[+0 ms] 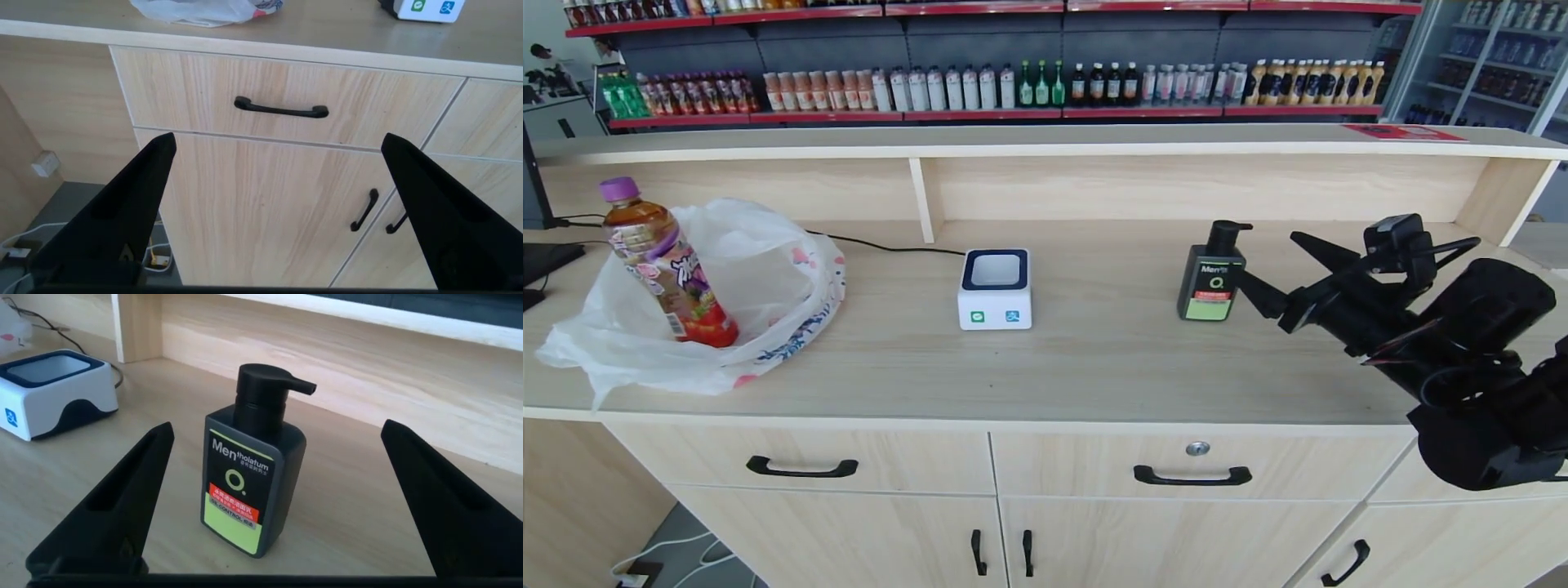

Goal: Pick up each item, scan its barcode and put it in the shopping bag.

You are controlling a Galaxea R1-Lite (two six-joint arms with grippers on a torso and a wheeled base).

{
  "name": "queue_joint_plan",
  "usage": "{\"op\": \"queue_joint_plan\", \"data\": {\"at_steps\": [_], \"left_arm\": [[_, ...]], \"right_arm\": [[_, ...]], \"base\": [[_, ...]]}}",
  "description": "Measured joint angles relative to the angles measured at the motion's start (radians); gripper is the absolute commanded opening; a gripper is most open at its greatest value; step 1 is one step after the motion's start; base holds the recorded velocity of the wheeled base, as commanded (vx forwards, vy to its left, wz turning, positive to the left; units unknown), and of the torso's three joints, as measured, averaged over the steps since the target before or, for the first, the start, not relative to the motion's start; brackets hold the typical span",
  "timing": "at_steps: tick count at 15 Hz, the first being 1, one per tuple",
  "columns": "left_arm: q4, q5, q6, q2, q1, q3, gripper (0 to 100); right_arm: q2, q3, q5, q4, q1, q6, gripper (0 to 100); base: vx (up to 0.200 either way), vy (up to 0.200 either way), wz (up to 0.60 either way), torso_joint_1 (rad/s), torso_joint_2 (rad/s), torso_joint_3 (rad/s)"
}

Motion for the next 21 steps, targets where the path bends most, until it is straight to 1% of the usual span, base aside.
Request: {"op": "queue_joint_plan", "data": {"at_steps": [3,9,21], "left_arm": [[0.000,0.000,0.000,0.000,0.000,0.000,100],[-0.002,0.000,0.000,0.000,0.000,0.000,100],[-0.004,0.000,-0.001,0.000,0.000,0.000,100]], "right_arm": [[0.020,-0.014,-0.001,0.000,-0.002,0.000,100],[0.050,-0.034,-0.001,0.000,-0.035,0.002,100],[0.108,-0.086,-0.001,0.000,-0.044,0.004,100]], "base": [[0.000,0.000,0.00,0.000,0.00,0.000],[0.000,0.000,0.00,0.000,0.00,0.000],[0.000,0.000,0.00,0.000,0.00,0.000]]}}
